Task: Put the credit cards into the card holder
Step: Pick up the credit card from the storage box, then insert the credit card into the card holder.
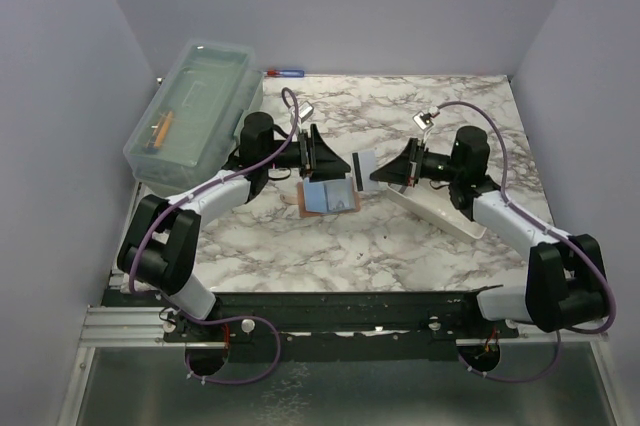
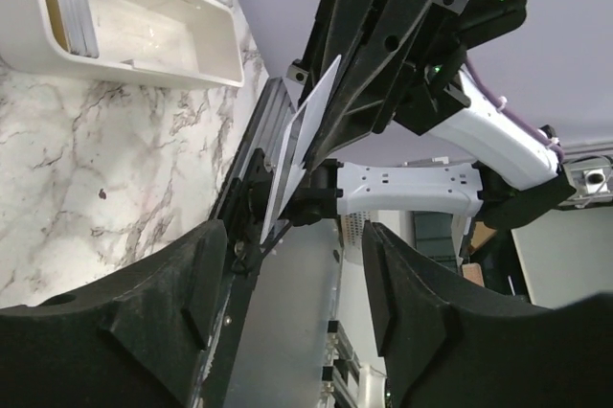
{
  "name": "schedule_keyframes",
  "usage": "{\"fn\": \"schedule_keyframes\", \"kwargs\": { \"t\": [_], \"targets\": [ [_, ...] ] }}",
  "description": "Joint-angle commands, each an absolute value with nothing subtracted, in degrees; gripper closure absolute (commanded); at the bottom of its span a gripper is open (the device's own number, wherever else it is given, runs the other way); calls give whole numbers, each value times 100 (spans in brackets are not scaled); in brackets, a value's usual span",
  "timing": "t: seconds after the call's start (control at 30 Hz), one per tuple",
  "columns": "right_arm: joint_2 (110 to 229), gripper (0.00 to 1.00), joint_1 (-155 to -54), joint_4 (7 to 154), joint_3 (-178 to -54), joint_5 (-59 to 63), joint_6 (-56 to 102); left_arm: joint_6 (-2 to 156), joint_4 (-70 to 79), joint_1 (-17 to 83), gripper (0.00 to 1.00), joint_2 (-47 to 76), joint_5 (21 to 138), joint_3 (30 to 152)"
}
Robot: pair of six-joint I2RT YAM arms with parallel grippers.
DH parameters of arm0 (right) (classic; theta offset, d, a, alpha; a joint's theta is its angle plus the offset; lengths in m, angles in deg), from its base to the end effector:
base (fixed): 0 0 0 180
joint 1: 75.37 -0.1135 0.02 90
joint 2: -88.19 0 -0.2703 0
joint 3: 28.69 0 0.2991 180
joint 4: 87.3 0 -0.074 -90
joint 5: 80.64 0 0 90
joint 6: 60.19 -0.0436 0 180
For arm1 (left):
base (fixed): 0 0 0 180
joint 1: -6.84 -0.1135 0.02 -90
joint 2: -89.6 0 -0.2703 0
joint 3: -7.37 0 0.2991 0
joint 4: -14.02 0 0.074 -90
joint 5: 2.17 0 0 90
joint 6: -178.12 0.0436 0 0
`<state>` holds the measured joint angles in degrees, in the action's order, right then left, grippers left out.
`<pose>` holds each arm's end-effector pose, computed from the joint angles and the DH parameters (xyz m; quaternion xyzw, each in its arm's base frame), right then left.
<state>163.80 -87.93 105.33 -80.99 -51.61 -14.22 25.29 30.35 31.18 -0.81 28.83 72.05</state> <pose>0.3050 0.1070 0.2393 -0.1317 0.7264 0.6046 0.2992 0.3368 -0.1934 0.2382 0.0819 0.7317 -0.6601 0.1488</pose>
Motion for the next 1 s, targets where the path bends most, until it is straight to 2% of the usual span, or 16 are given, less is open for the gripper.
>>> {"fn": "schedule_keyframes", "kwargs": {
  "t": [0.0,0.6,0.8,0.83,0.9,0.97],
  "targets": [
    [16534,100,-8921,11212,-7996,-5320,-1723,2232,3649,3120,38,-8,2697,7063],
    [17072,100,-9254,12037,-7996,-5147,-2132,2156,3901,3118,59,0,2861,6960],
    [17109,100,-9308,12131,-7978,-5007,-2195,2163,3910,3086,77,28,2967,6886],
    [17126,100,-9331,12129,-7995,-4978,-2196,2160,3910,3065,82,25,2967,6867],
    [17159,100,-9366,12061,-8029,-4908,-2164,2122,3855,2982,100,24,3025,6793],
    [17183,94,-9370,11519,-8153,-4627,-1882,2239,3550,2838,100,10,3072,6748]
  ]
}}
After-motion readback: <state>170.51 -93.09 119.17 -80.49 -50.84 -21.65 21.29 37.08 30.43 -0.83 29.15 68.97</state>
